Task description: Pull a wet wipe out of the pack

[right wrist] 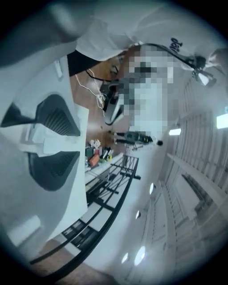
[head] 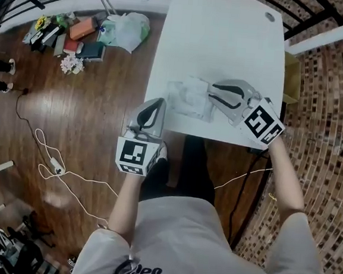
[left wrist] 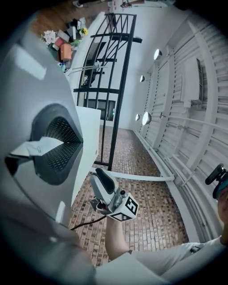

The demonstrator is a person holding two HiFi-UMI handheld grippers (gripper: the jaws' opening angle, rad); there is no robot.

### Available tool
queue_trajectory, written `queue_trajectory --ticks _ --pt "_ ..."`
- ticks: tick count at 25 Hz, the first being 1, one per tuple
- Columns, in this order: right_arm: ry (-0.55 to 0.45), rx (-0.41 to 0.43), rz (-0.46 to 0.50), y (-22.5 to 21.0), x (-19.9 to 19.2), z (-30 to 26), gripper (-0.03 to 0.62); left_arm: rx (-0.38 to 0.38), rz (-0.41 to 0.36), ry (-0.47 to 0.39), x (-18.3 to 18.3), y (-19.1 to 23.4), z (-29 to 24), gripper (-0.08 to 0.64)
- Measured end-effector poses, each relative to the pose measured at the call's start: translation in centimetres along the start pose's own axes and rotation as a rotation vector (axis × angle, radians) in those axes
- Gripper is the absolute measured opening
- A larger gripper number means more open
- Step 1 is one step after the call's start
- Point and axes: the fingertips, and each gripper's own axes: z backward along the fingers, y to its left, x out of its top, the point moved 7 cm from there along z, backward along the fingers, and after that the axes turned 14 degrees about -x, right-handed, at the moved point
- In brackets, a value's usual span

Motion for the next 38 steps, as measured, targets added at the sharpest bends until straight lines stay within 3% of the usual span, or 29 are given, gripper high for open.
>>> queue_trajectory --ticks 1,5,11,14,21,24,30,33,38 --pt "0.002 0.055 0.082 0.3 0.0 -1.3 0.106 -0.001 0.001 0.003 -0.4 0.4 -0.3 0.016" --pt "0.049 0.269 0.367 2.2 -1.0 -5.5 0.115 -0.009 0.002 0.023 -1.8 1.1 -1.0 0.017" --pt "0.129 0.532 0.572 5.0 -2.9 -9.5 0.115 -0.001 0.031 0.033 -2.9 0.9 -1.5 0.017" --pt "0.172 0.601 0.718 6.3 -4.0 -10.2 0.110 0.008 0.050 0.030 -3.2 0.9 -1.4 0.017" --pt "0.194 0.635 0.860 7.6 -4.5 -11.8 0.047 0.049 0.094 0.026 -4.0 1.4 -0.2 0.017" --pt "0.176 0.625 0.860 7.5 -4.6 -11.9 0.017 0.054 0.108 0.031 -4.2 1.1 0.1 0.017" --pt "0.155 0.549 0.677 6.0 -3.0 -10.2 -0.003 0.026 0.141 0.021 -3.2 0.0 0.4 0.017" --pt "0.152 0.516 0.662 5.0 -1.8 -8.6 -0.003 0.009 0.154 0.001 -2.3 -0.4 0.2 0.017" --pt "0.131 0.421 0.588 2.4 0.1 -5.5 -0.003 -0.061 0.114 0.034 -1.5 -1.6 -1.3 0.017"
